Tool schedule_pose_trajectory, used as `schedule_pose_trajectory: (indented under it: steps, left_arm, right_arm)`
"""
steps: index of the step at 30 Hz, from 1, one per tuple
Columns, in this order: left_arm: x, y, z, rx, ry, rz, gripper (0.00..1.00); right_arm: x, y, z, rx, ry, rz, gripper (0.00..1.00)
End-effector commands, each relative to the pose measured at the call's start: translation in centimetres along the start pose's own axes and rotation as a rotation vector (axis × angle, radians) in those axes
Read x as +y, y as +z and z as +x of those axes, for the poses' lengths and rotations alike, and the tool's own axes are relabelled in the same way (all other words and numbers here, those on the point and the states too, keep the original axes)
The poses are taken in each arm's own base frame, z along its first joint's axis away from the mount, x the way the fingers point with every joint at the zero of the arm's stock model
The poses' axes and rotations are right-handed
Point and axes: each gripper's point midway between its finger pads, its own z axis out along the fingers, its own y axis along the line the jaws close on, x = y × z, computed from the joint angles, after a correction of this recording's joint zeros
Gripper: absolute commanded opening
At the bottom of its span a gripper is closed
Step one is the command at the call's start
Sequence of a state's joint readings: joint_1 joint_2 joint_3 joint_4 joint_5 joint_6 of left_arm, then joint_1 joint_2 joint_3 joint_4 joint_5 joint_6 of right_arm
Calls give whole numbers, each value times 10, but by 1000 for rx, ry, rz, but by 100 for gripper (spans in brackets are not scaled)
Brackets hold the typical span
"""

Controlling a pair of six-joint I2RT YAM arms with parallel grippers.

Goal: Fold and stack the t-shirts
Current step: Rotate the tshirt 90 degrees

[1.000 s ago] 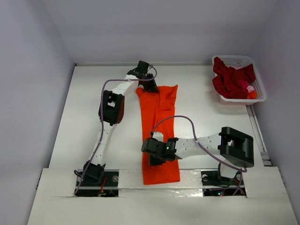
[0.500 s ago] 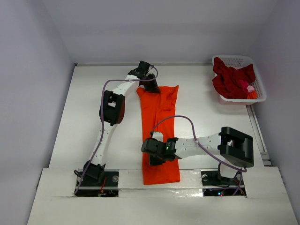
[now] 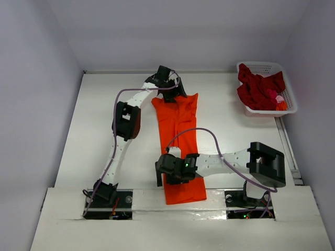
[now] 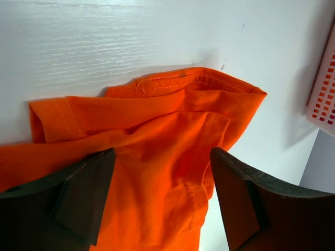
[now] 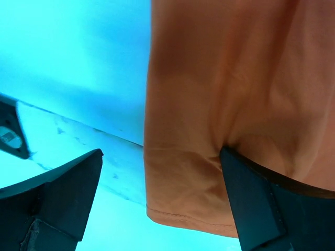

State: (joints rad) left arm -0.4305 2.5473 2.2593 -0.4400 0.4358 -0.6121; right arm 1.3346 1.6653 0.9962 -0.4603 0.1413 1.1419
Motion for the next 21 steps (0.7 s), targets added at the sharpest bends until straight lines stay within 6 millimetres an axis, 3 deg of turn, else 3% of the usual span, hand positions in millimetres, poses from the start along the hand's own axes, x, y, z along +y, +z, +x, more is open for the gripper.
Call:
schedule_pose_trajectory:
  steps: [1,4,5,7,8,9,11,12,14,15,17,18,21]
  left_arm:
    - [-52,-61,-40,-144,66,68,72]
    - [-75,-93,-48,-186,95,97,74]
    - [-86,-113,-52,-217,108,109,77]
    - [-98,-135,-54,-252,133,123,85]
    - [-101,-146,-55,-268,144,117,96]
    - [-118,-177,-60,-320,173,141,99]
    - [-128,-204,-60,-382,238,126,99]
    - [-144,-241,-63,-451,274,143,99]
    - [-149,-273,-63,-512,326,119,99]
    - [-163,-309,-61,-565,353,142,99]
    - [-167,-329,-49,-564,381,158,99]
    - [-175,-353,-40,-589,391,186,99]
    - [-179,-378,-13,-569,327,272,99]
  right_arm:
    - [-13,-17,-11,-63,-11,62,100]
    - [-12,-38,-26,-131,3,47,100]
    - [-14,-47,-34,-176,6,51,100]
    - [-12,-82,-54,-254,18,29,100]
    - [-13,-98,-63,-297,26,30,100]
    - [-15,-124,-83,-396,54,17,100]
    - [-20,-168,-105,-491,82,20,100]
    - [-25,-189,-121,-580,104,27,100]
    - [-31,-238,-140,-680,145,-8,100]
    - [-36,-255,-152,-751,148,6,100]
    - [-38,-285,-166,-823,161,-16,100]
    - [-41,-295,-171,-857,143,-2,100]
    - [-34,-310,-178,-885,135,-34,100]
